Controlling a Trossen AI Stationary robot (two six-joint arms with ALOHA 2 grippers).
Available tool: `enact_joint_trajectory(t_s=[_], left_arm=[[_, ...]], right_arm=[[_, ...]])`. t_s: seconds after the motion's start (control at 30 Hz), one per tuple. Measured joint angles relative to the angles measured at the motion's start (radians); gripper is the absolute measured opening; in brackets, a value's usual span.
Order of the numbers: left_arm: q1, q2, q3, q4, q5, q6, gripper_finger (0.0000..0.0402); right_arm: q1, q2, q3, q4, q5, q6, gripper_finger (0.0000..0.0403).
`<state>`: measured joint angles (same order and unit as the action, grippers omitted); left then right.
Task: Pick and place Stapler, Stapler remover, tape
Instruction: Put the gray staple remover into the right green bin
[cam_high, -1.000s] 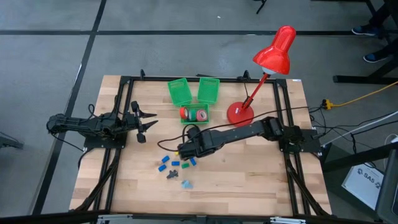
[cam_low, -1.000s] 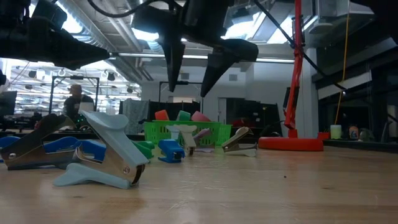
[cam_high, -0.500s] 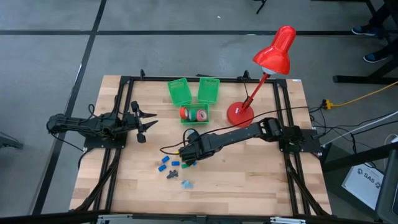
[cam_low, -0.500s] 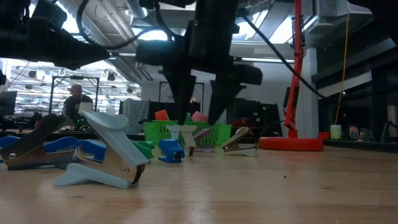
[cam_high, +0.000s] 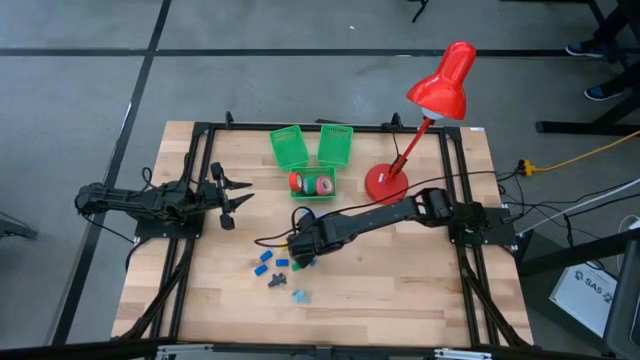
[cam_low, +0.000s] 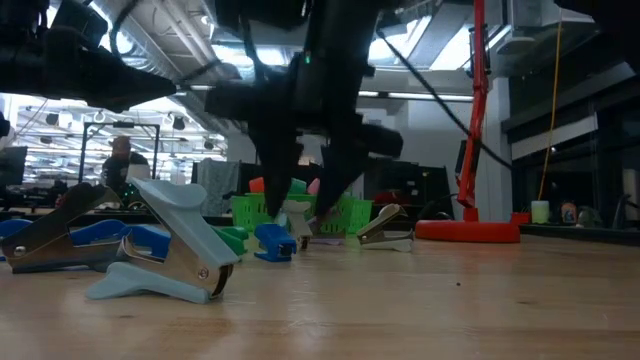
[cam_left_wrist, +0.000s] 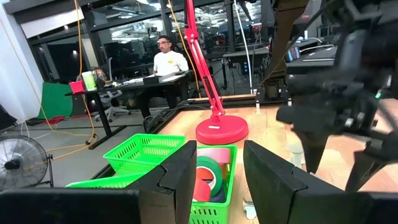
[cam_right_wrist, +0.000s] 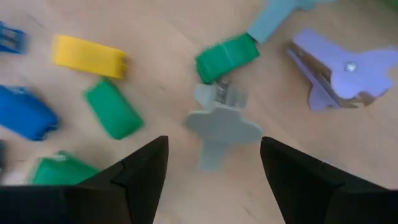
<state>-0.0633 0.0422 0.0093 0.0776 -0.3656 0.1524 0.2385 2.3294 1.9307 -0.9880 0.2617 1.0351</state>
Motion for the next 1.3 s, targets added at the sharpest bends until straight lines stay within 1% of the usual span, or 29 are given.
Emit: enact_joint_trajectory(t_s=[0.13,0.23,0.43,0.63,0.87,1.17,1.3], left_arm=[[0.000,0.000,0.000,0.000,0.000,0.000,0.0128],[0.000,0.000,0.000,-0.001,0.000,0.000,0.0127],[0.000,0.000,0.000,-0.001,0.000,0.000,0.0128],[0.000,0.000,0.000,0.000,0.000,0.000,0.0127],[0.000,0.000,0.000,0.000,0.000,0.000,0.0127],[0.000,0.000,0.000,0.000,0.000,0.000,0.0127],[0.000,0.000,0.000,0.000,0.000,0.000,0.0127]], right_arm=[[-0.015,0.004,-0.065,0.063,-0.035,0.005,0.0259],[-0.028,0.004,-0.086,0.100,-0.061,0.019,0.0253],[-0.038,0.004,-0.089,0.125,-0.079,0.004,0.0220],[-0.038,0.004,-0.080,0.155,-0.080,0.004,0.0155],[-0.038,0.005,-0.079,0.184,-0.082,0.004,0.0053],[-0.038,0.005,-0.079,0.212,-0.082,0.021,0.0051],[-0.038,0.005,-0.079,0.202,-0.082,0.022,0.0087]])
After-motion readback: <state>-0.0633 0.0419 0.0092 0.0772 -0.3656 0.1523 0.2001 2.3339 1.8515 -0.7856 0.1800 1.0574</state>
